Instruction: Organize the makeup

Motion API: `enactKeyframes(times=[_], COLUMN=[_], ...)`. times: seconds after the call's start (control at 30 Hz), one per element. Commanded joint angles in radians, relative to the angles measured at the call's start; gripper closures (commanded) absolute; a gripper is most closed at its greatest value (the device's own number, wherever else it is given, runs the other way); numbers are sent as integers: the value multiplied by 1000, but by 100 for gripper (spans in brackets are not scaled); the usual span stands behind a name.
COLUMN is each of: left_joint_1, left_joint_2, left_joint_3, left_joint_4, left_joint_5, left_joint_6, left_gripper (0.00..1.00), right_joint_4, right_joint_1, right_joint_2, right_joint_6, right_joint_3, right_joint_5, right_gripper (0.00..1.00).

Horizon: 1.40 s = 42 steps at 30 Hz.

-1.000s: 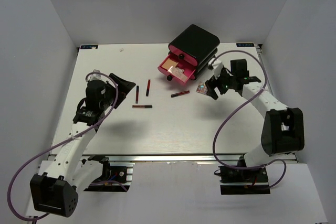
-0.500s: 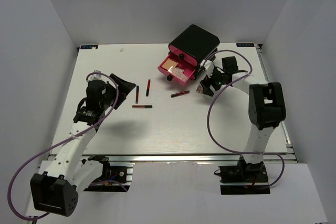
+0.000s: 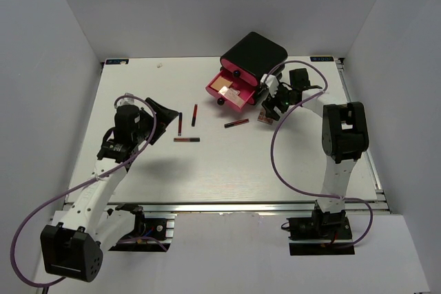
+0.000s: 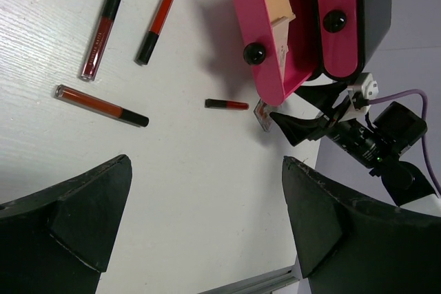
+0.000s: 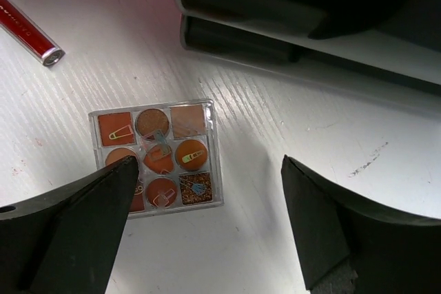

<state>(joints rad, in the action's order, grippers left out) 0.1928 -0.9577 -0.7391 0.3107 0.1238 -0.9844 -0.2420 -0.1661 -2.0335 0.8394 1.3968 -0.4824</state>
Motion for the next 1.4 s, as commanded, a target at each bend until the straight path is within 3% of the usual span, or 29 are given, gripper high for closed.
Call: enactKeyframes(times=[0.0,0.73,1.37], left_joint_1=[0,0,0], left_joint_2=[-9,-13,-18], left_joint_3=[-5,-2,-3], left_joint_4=[-1,2,7], left_joint_5=[2,-3,-1], left_joint_6=[13,12,15], left_gripper=[2,2,2], right_joint_4=[-32,-175,-134], right_joint_1=[-23,-30,-29], right_joint_2=[-11,-60,-5], right_joint_6=[13,139,208], right_joint_3=[-4,7,-82], right_joint_5=[-30,64,51], right_gripper=[11,11,11])
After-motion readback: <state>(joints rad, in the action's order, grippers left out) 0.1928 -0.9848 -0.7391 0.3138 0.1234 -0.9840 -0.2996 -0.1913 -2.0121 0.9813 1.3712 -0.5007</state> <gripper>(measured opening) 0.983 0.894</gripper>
